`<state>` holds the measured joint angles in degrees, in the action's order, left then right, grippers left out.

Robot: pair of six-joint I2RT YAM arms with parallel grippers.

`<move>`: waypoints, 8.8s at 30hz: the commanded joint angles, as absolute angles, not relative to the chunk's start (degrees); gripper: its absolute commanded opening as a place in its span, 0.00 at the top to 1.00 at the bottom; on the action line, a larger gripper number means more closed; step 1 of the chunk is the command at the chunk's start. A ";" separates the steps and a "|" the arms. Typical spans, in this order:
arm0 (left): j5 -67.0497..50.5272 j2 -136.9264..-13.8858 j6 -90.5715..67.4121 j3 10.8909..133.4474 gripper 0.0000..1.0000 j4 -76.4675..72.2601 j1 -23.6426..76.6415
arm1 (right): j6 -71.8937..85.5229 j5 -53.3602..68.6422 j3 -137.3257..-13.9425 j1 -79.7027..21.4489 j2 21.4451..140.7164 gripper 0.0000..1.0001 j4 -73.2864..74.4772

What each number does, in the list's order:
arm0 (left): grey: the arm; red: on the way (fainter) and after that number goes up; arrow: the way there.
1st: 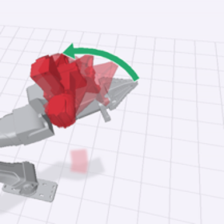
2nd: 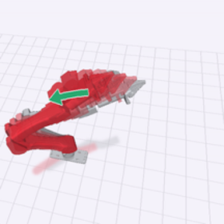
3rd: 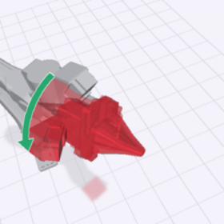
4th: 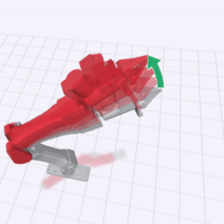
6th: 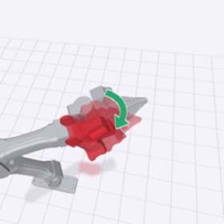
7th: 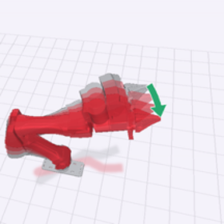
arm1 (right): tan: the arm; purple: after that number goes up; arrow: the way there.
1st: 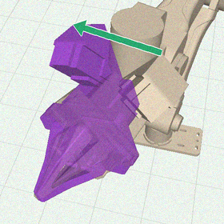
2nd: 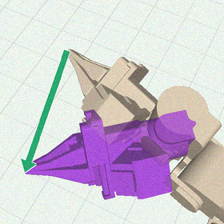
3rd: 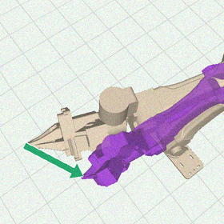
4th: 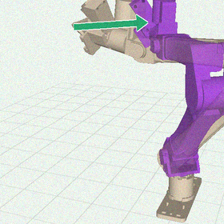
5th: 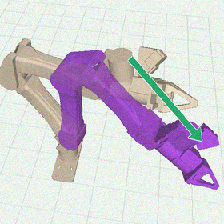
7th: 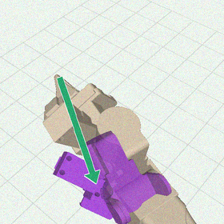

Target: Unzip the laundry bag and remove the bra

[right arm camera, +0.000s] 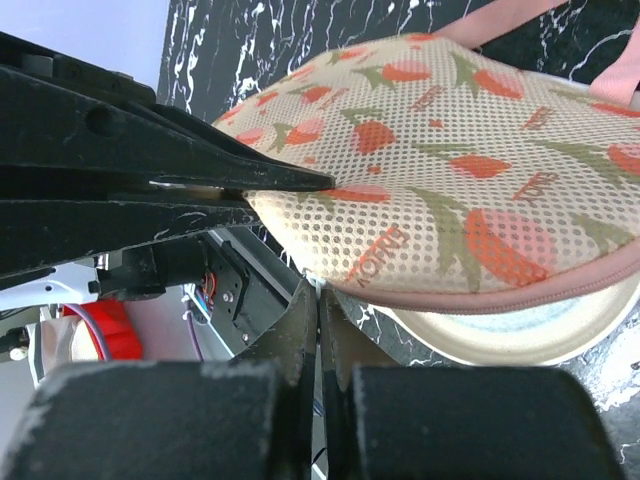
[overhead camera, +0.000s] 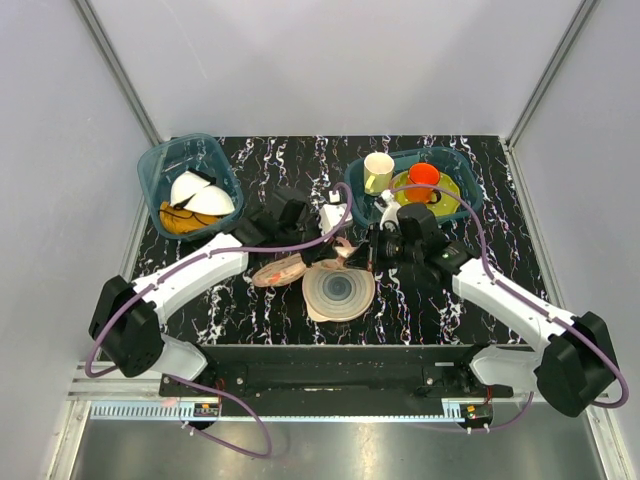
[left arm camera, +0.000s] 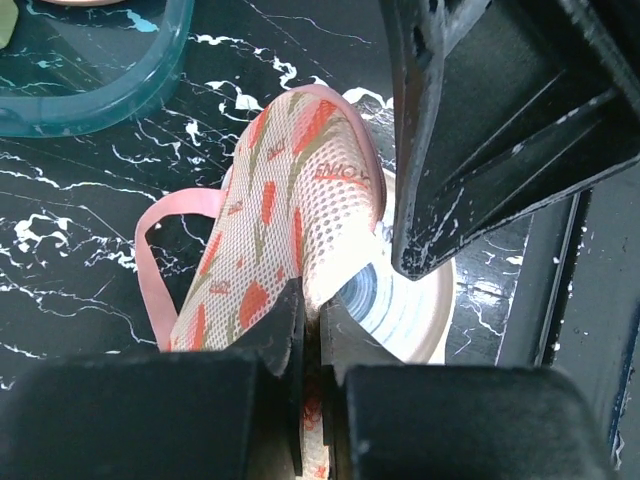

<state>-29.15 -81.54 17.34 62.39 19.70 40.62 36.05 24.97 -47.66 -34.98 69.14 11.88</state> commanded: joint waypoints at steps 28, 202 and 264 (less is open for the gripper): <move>-27.60 -66.71 13.98 63.80 0.10 14.33 41.48 | 33.75 34.63 -53.35 -20.74 64.95 1.00 12.83; 9.85 -43.25 0.89 33.05 1.00 -10.46 32.44 | 22.67 18.37 -63.03 -13.18 62.41 1.00 20.76; -8.35 -77.78 9.05 53.08 0.48 -9.15 32.17 | 24.17 33.75 -56.69 -13.27 73.39 1.00 1.85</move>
